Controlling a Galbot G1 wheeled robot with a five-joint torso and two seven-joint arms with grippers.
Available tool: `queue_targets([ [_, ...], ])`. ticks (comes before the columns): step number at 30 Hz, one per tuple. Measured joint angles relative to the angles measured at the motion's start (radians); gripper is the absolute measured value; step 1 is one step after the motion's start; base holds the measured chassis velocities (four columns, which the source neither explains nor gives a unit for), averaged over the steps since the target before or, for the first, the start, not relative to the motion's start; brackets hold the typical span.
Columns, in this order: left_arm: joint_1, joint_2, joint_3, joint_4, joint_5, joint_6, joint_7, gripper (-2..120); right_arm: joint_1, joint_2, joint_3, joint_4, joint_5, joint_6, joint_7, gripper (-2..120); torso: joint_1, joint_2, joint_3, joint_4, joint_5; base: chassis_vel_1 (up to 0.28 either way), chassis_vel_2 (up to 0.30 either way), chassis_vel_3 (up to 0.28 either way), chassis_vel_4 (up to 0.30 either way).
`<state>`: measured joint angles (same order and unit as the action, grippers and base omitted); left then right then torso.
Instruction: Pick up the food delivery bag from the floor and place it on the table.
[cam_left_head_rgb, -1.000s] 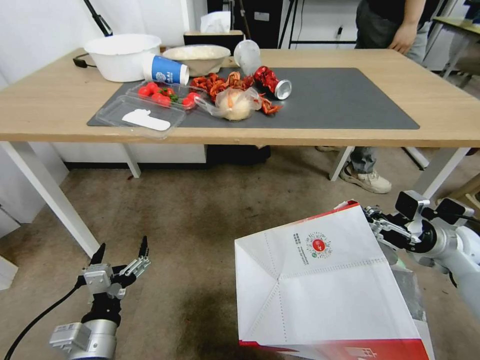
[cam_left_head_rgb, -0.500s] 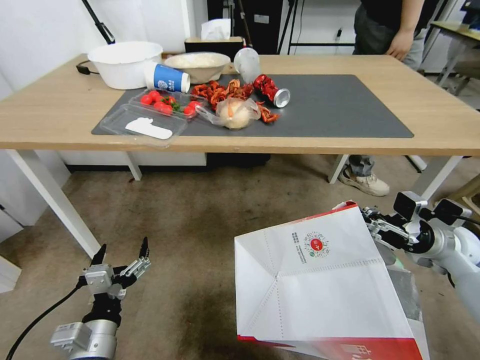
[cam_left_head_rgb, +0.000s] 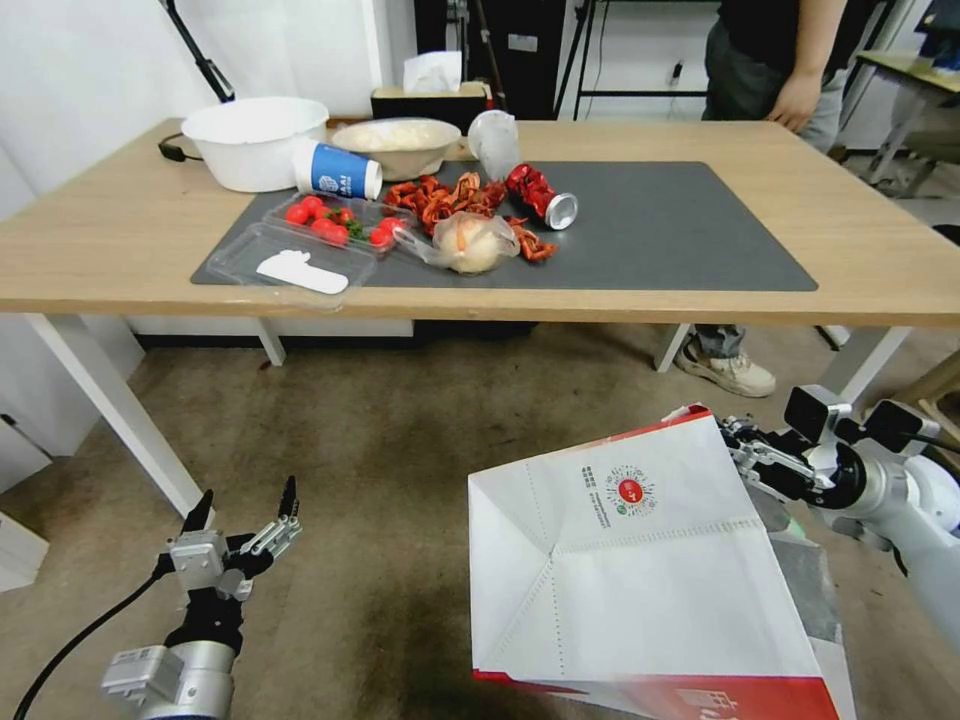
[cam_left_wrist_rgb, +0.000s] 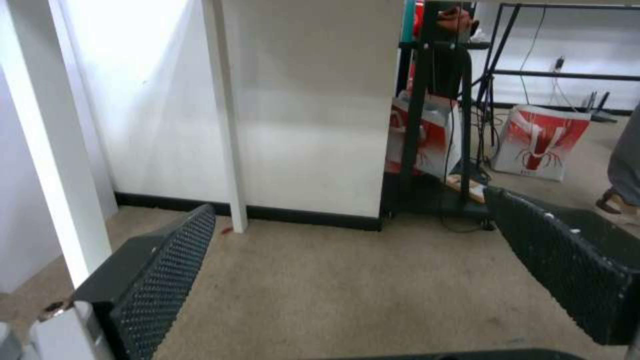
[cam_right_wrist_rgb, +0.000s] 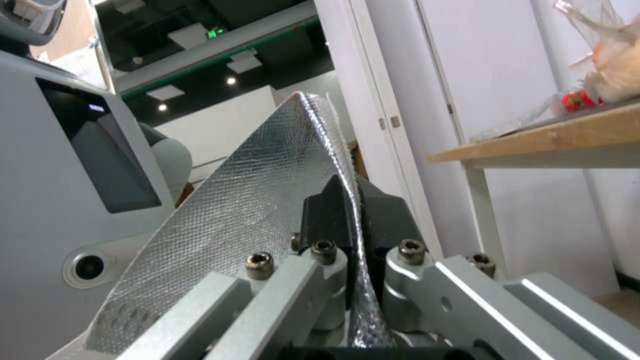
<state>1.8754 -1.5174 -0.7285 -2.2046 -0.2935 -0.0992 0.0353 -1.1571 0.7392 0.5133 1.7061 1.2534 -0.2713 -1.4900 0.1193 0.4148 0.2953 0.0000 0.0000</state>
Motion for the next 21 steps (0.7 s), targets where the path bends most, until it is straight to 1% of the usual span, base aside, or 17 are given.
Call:
queue_targets([
  [7, -0.002, 0.000, -0.001, 0.002, 0.001, 0.000, 0.000, 100, 0.003, 0.003, -0.004, 0.010, 0.003, 0.000, 0.006, 0, 0.012, 0.036, 0.024, 0.0000, 0.0000, 0.000, 0.000, 0.000, 0.000],
  [21, -0.004, 0.001, -0.001, 0.002, 0.002, 0.000, 0.000, 100, -0.009, 0.003, -0.001, 0.020, 0.007, -0.001, 0.006, 0, 0.031, 0.089, 0.058, 0.0000, 0.0000, 0.000, 0.000, 0.000, 0.000],
])
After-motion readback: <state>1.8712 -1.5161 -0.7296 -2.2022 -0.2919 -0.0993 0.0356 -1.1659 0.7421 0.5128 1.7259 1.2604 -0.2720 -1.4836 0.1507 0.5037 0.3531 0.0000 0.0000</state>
